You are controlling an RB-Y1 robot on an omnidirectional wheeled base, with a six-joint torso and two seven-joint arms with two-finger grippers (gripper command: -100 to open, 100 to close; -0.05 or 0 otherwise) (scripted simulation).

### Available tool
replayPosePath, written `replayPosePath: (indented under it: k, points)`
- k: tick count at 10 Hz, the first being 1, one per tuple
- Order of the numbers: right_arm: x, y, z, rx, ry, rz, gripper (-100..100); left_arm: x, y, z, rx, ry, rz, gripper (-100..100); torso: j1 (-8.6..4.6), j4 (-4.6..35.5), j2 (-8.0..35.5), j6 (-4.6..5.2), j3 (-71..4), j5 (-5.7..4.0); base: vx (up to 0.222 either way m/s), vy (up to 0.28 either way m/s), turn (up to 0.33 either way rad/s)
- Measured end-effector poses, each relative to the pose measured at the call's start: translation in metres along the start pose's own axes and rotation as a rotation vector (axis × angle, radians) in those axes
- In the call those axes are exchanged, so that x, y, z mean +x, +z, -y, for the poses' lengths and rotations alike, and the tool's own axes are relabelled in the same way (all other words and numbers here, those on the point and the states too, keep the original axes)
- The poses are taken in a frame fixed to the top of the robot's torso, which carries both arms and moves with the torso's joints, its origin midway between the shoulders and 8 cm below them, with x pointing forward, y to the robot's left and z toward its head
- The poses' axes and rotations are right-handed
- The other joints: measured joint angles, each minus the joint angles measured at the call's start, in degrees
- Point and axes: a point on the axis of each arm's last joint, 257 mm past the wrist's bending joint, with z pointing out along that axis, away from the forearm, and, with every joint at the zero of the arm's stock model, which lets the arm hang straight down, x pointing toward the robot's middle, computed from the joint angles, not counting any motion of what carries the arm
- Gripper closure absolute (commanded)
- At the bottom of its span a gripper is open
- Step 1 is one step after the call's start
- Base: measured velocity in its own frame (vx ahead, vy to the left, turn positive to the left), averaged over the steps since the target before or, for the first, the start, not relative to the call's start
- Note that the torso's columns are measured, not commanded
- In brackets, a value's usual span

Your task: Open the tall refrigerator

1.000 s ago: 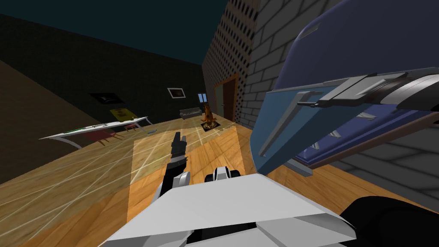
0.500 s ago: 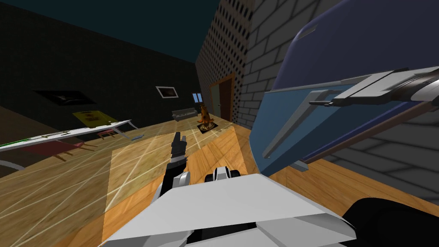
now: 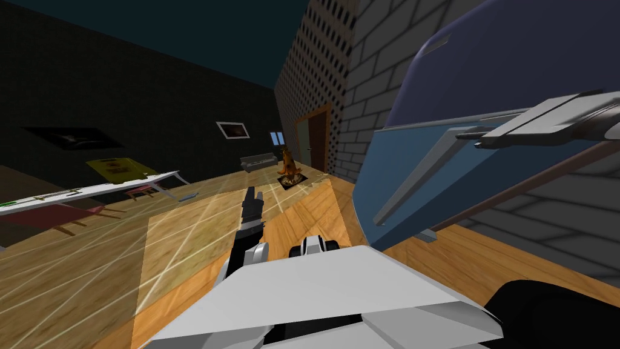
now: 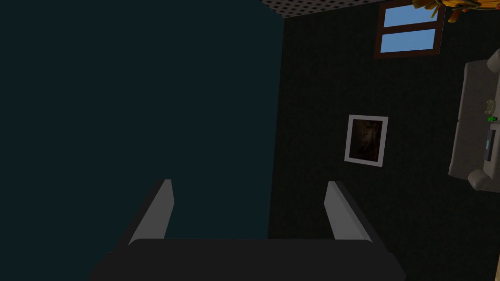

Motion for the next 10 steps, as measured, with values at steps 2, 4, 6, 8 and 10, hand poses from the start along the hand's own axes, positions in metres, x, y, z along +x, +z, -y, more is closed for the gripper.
replayPosePath:
  k: [2,4,6,8,10]
  points:
    - [0.007,-0.003,0.009,0.018,0.000,-0.021,100,0.000,0.000,0.000,0.000,0.000,0.000,0,0.19,-0.1,-0.1,-0.12,-0.1,0.08,0.161,0.208,-0.047]
    - [0.006,0.005,0.005,0.000,0.013,-0.009,-100,0.000,0.000,0.000,0.000,0.000,0.000,0,-0.58,0.0,0.1,-0.07,-0.1,0.01,0.140,0.026,-0.394]
    - [-0.015,0.022,-0.006,-0.046,0.022,0.061,-100,0.000,0.000,0.000,0.000,0.000,0.000,0,-1.02,0.1,0.3,-0.18,0.0,-0.23,0.023,-0.028,-0.085]
    - [-0.025,0.030,-0.012,-0.050,0.051,0.109,-100,0.000,0.000,0.000,0.000,0.000,0.000,0,-0.71,-0.2,-0.1,-0.17,-0.1,-0.40,-0.016,-0.021,0.031]
    - [-0.024,0.038,-0.020,-0.065,0.063,0.113,-100,0.000,0.000,0.000,0.000,0.000,0.000,0,-0.88,-0.4,-0.3,-0.08,-0.1,-0.72,0.049,0.003,-0.174]
